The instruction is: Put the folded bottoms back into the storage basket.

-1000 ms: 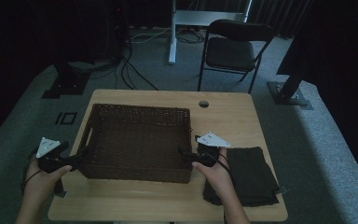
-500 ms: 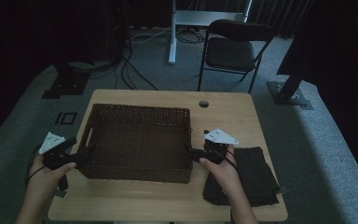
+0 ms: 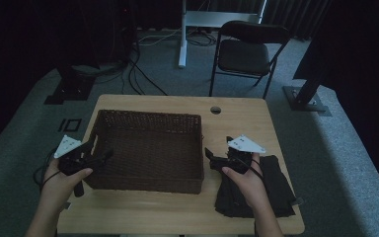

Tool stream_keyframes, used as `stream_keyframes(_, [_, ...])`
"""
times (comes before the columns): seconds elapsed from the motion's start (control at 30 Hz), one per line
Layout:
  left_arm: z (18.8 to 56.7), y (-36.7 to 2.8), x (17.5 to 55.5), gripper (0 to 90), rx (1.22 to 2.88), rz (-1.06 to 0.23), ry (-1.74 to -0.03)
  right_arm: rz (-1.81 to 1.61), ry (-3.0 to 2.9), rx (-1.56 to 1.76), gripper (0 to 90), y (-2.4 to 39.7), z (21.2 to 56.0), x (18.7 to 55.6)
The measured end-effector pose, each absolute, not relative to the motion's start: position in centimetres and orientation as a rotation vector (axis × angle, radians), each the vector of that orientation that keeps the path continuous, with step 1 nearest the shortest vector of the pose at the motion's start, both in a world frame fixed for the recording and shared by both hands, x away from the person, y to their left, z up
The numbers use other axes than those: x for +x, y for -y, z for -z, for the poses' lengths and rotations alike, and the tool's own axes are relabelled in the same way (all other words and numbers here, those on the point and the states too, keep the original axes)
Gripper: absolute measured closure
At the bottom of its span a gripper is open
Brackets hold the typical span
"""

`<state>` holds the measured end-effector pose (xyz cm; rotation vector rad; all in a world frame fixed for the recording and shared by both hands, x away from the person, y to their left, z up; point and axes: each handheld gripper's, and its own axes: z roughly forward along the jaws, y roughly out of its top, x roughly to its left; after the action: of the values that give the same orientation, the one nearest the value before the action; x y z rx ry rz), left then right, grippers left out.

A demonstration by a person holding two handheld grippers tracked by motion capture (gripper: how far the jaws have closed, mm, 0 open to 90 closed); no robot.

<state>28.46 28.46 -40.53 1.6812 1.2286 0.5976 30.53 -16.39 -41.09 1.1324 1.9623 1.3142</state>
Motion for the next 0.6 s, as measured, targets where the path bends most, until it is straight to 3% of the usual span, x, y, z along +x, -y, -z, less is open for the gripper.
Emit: stream_keyframes(0.6, [40.5,-23.1,29.5,19.1,1.731,-0.519,-1.124,-1.277,-1.91,1.186,12.2,20.7,41.0,29.7])
